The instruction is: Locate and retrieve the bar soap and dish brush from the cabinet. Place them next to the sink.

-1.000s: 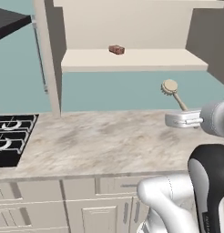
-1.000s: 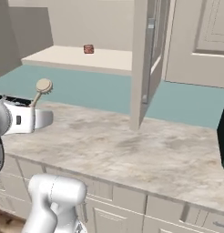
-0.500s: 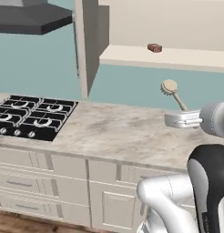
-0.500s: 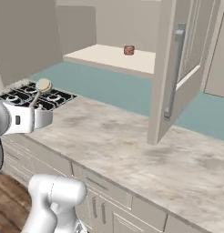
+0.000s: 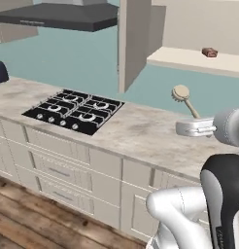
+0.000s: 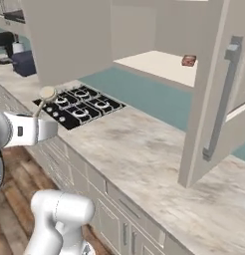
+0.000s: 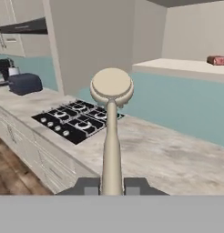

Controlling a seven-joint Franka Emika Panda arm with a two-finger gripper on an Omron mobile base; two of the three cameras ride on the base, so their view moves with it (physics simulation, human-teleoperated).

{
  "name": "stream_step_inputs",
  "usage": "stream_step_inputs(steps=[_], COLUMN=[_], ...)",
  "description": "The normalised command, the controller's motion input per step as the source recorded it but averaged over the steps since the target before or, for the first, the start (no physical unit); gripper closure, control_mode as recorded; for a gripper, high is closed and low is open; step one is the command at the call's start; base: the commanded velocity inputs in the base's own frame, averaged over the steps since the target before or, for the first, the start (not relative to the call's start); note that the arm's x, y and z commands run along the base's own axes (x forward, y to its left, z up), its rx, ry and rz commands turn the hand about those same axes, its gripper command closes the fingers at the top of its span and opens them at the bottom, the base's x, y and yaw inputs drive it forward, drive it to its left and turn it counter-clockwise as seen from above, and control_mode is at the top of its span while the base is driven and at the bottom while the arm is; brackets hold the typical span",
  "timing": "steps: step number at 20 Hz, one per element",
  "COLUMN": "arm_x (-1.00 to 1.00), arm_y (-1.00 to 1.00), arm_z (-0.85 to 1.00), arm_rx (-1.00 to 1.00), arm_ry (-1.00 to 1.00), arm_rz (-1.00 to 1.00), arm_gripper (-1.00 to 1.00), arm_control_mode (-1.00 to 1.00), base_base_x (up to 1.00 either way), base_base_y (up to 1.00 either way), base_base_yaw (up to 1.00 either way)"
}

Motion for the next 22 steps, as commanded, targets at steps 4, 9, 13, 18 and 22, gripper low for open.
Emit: stream_step_inputs(steps=[4,9,13,18,22], arm_x=[0.0,0.0,0.0,0.0,0.0], arm_y=[0.0,0.0,0.0,0.0,0.0], arm_z=[0.0,0.0,0.0,0.0,0.0], arm_rx=[0.0,0.0,0.0,0.0,0.0], arm_ry=[0.0,0.0,0.0,0.0,0.0], arm_rz=[0.0,0.0,0.0,0.0,0.0], arm_gripper=[1.0,1.0,1.0,1.0,1.0], arm_control_mode=[1.0,1.0,1.0,1.0,1.0], base_base_x=[-0.22,-0.16,-0.13,-0.11,-0.12], base_base_y=[0.36,0.35,0.34,0.32,0.41], base_base_yaw=[0.44,0.46,0.47,0.48,0.46])
